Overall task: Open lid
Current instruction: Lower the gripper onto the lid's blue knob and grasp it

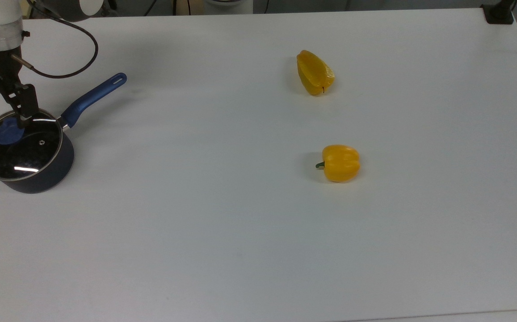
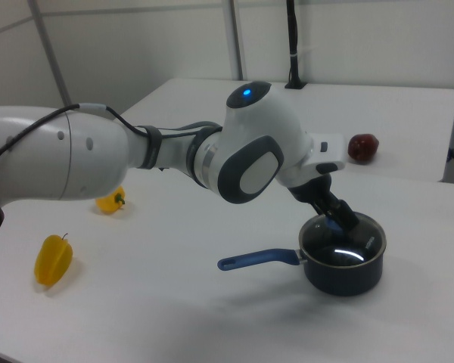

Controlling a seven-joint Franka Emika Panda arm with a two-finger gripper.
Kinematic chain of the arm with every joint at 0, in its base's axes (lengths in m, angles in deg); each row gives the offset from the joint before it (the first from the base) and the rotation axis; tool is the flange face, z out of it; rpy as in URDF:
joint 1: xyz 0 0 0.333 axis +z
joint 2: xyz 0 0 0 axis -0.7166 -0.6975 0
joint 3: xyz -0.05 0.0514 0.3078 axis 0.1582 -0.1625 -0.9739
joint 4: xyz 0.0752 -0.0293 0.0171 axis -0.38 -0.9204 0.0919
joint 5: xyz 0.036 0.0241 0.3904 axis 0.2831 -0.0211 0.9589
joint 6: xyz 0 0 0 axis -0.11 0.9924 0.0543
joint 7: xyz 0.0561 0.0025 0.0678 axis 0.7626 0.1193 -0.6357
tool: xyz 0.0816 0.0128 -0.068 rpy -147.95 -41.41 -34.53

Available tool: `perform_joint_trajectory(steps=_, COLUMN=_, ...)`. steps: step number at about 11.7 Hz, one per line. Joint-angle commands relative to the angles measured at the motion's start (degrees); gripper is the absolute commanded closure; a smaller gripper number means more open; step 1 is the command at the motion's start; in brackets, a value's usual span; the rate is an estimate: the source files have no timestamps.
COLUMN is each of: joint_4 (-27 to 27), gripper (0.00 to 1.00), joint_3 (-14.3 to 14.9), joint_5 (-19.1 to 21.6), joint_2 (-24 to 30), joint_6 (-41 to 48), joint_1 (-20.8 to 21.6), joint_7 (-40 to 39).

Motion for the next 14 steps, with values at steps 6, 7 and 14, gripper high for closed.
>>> perform_joint_trajectory(steps=6, joint_4=0.3, gripper=0.00, joint_3=-0.7, joint_5=0.8, joint_2=-3.0, joint_6=-6.0, joint_1=0.0, joint_7=3.1)
perform_joint_trajectory(steps=7, joint_4=0.3, gripper=0.07, joint_3=-0.7, joint_5=0.9, joint_2=-3.0, joint_6=-6.0, joint_1=0.0, joint_7=3.2)
perform_joint_trajectory(steps=14, joint_4=0.3, gripper=0.64, joint_3=-1.0, joint_5=1.0, joint_2=-1.5, joint_6=-5.7, joint_1=0.2, joint_7=3.2)
